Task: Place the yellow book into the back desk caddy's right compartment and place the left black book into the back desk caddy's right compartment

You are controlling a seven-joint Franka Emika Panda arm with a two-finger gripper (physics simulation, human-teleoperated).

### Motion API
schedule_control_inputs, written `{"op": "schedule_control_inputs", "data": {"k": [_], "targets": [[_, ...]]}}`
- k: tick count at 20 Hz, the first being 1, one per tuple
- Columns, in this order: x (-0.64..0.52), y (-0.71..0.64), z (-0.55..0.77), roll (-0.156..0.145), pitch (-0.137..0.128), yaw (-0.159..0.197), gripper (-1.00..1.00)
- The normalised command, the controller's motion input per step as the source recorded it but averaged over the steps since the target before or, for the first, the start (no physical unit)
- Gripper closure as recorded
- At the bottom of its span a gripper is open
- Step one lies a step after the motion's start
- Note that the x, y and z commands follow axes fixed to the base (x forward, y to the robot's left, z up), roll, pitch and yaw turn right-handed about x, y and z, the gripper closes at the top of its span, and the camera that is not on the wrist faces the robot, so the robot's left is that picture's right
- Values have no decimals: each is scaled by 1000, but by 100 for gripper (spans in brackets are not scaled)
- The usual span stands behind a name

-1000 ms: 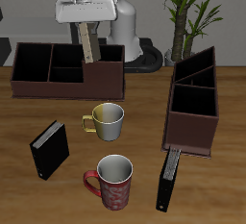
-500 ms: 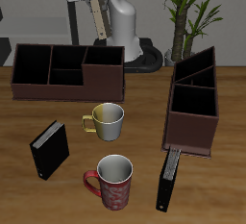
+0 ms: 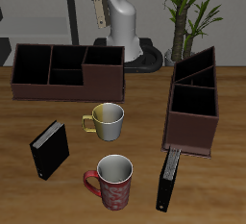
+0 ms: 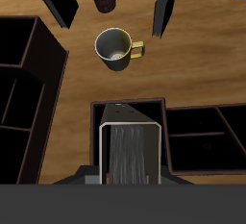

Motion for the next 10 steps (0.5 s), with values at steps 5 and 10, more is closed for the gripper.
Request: {"op": "schedule_control_inputs", "data": {"k": [5,10], "targets": [[-30,-116,-80,-43,47,-3,100],[112,-165,-233,-36,104,-36,100]]}}
